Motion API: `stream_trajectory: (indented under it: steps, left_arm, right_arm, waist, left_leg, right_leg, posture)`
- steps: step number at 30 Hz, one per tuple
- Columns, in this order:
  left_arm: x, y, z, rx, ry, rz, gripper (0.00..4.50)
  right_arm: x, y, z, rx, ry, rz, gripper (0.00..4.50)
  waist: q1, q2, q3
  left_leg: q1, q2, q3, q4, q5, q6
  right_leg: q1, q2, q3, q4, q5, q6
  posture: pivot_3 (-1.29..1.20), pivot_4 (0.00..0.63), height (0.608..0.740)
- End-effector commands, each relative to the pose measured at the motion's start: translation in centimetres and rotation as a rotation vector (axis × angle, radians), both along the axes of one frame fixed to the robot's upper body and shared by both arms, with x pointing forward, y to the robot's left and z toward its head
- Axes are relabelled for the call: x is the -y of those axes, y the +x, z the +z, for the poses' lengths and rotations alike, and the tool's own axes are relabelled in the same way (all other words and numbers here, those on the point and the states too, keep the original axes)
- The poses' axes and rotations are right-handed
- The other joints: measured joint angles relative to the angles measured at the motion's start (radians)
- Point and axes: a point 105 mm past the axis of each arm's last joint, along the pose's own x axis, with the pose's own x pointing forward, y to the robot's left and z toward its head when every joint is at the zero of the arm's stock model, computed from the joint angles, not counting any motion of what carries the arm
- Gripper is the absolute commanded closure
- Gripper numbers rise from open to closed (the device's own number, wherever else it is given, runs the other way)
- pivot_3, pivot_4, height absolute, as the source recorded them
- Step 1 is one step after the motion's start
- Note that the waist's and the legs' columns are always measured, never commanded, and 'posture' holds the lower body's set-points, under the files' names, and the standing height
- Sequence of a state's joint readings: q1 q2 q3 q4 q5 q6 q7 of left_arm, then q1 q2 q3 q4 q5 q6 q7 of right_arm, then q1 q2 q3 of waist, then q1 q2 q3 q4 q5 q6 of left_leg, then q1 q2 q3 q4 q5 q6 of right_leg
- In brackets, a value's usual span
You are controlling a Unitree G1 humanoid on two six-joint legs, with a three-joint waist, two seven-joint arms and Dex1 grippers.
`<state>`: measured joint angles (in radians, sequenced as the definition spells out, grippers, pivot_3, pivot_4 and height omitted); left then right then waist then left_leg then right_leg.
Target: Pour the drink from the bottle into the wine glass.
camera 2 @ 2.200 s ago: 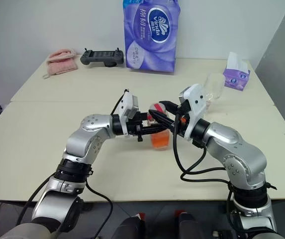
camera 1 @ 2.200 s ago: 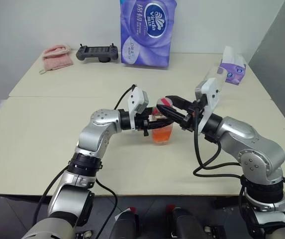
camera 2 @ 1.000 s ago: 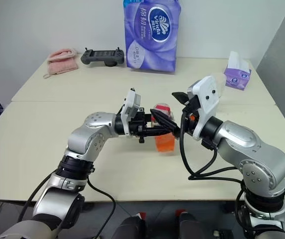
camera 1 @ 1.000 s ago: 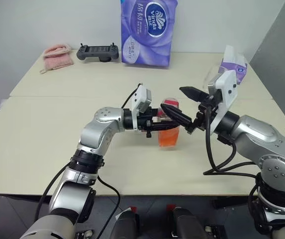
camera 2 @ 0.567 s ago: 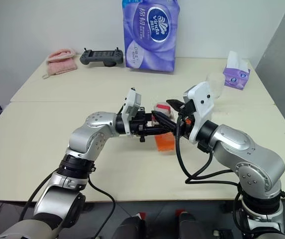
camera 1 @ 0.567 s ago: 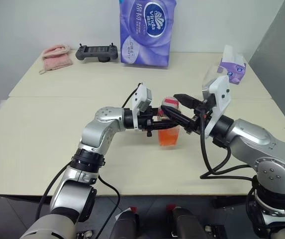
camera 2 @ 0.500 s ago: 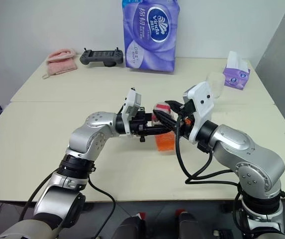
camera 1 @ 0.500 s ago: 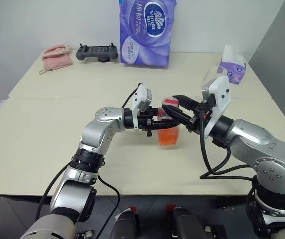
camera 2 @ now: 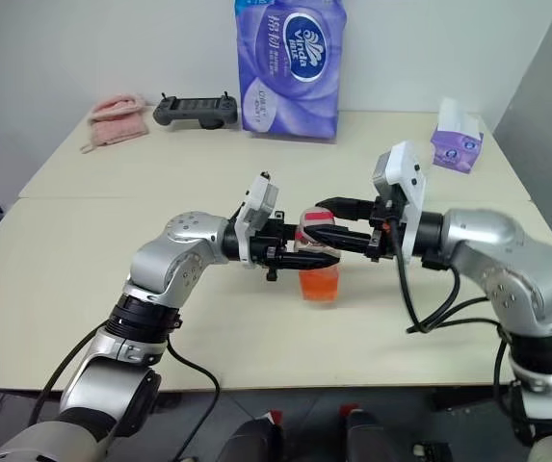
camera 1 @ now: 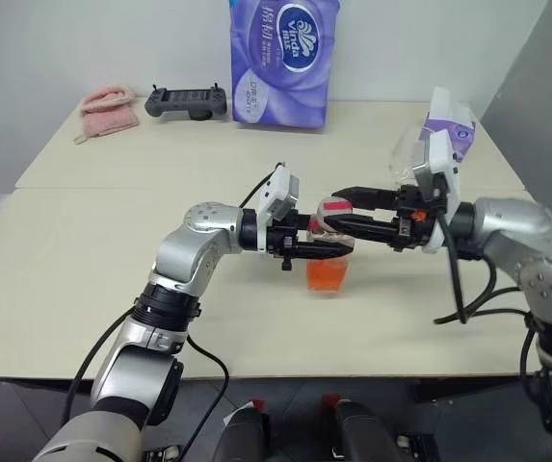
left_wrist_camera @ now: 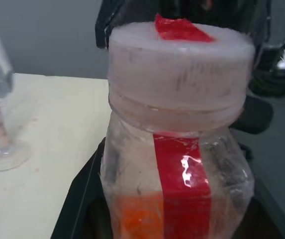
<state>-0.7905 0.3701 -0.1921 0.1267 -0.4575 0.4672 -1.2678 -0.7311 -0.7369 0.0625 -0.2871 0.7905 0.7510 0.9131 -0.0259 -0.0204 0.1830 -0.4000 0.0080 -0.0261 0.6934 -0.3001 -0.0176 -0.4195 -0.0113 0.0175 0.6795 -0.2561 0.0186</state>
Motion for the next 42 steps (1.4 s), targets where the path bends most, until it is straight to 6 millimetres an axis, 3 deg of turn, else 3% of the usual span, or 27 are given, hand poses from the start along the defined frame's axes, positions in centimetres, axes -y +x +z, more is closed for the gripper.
stream_trajectory:
  steps: [1, 2, 3, 9, 14, 21, 32, 35, 41, 42]
  left_arm:
    - [0.1, -1.5, 3.2, 0.091, -0.07, -0.093, 2.74]
    - [0.0, -1.3, 3.2, 0.093, -0.071, -0.079, 2.74]
    - [0.0, -1.1, 3.2, 0.093, -0.074, -0.063, 2.74]
    - [-0.7, -0.3, 2.7, 0.094, -0.077, 0.005, 2.74]
    - [-0.9, 0.3, 2.6, 0.095, -0.093, 0.048, 2.74]
    - [-0.7, 0.4, 2.3, 0.093, -0.09, 0.048, 2.74]
    - [-0.6, 0.7, 2.3, 0.099, -0.076, 0.046, 2.74]
    - [-0.5, 0.7, 2.3, 0.101, -0.076, 0.048, 2.74]
    - [-0.5, 0.8, 2.2, 0.101, -0.077, 0.054, 2.74]
    - [-0.5, 0.8, 2.2, 0.101, -0.078, 0.056, 2.74]
  right_arm:
    - [2.8, 2.7, 0.0, -0.028, -0.052, -0.081, 2.72]
    - [3.1, 2.9, 0.4, -0.029, -0.047, -0.087, 2.72]
    - [3.4, 2.9, 0.8, -0.036, -0.034, -0.094, 1.99]
    - [4.5, 0.0, 1.1, -0.031, -0.032, -0.15, 0.02]
    - [2.9, -1.9, 0.7, -0.01, 0.063, -0.259, 0.02]
    - [-0.5, -1.2, 1.6, 0.045, 0.231, -0.414, 0.02]
    - [-1.4, -1.9, 1.3, 0.012, 0.239, -0.382, 0.02]
    - [-1.7, -2.3, 1.2, 0.006, 0.227, -0.35, 0.61]
    - [-1.9, -2.4, 0.9, -0.004, 0.211, -0.33, 2.68]
    - [-2.0, -2.4, 0.9, -0.004, 0.209, -0.328, 2.7]
  waist:
    - [-0.001, 0.0, 0.0]
    - [-0.001, 0.0, 0.0]
    - [-0.001, 0.0, 0.0]
    - [0.014, 0.0, 0.001]
    - [0.016, 0.001, 0.001]
    - [0.015, 0.001, 0.001]
    - [0.017, 0.001, 0.001]
    - [0.017, 0.001, 0.001]
    - [0.017, 0.001, 0.001]
    - [0.017, 0.001, 0.001]
  left_leg:
    - [0.0, 0.001, 0.0, 0.0, 0.0, 0.0]
    - [0.0, 0.001, 0.0, 0.0, 0.0, 0.0]
    - [0.0, 0.001, 0.0, 0.0, 0.0, 0.0]
    - [-0.001, -0.001, 0.0, 0.0, 0.0, 0.0]
    - [-0.001, 0.0, 0.0, 0.001, 0.0, 0.0]
    - [-0.001, 0.0, 0.0, 0.001, 0.0, 0.0]
    - [-0.001, -0.001, 0.0, 0.001, 0.0, 0.0]
    - [-0.001, -0.001, 0.0, 0.001, 0.0, 0.0]
    - [-0.001, -0.001, 0.0, 0.001, 0.0, 0.0]
    - [-0.001, -0.001, 0.0, 0.001, 0.0, 0.0]
  right_leg:
    - [0.0, 0.0, 0.0, 0.0, 0.0, 0.0]
    - [0.0, 0.001, 0.0, 0.0, 0.0, 0.0]
    - [0.0, 0.001, 0.0, 0.0, 0.0, 0.0]
    - [-0.001, -0.007, 0.0, 0.0, 0.0, 0.0]
    - [-0.001, -0.007, 0.0, 0.001, 0.0, 0.0]
    - [-0.001, -0.004, 0.0, 0.001, 0.0, 0.0]
    - [-0.001, -0.002, 0.0, 0.001, 0.0, 0.0]
    - [-0.001, -0.002, 0.0, 0.001, 0.0, 0.0]
    - [-0.001, -0.002, 0.0, 0.001, 0.0, 0.0]
    - [-0.001, -0.002, 0.0, 0.001, 0.0, 0.0]
  posture:
    - [0.0, 0.15, 0.74]
    - [0.0, 0.15, 0.74]
    - [0.0, 0.15, 0.74]
    - [0.0, 0.15, 0.74]
    - [0.0, 0.15, 0.74]
    - [0.0, 0.15, 0.74]
    - [0.0, 0.15, 0.74]
    - [0.0, 0.15, 0.74]
    - [0.0, 0.15, 0.74]
    - [0.0, 0.15, 0.74]
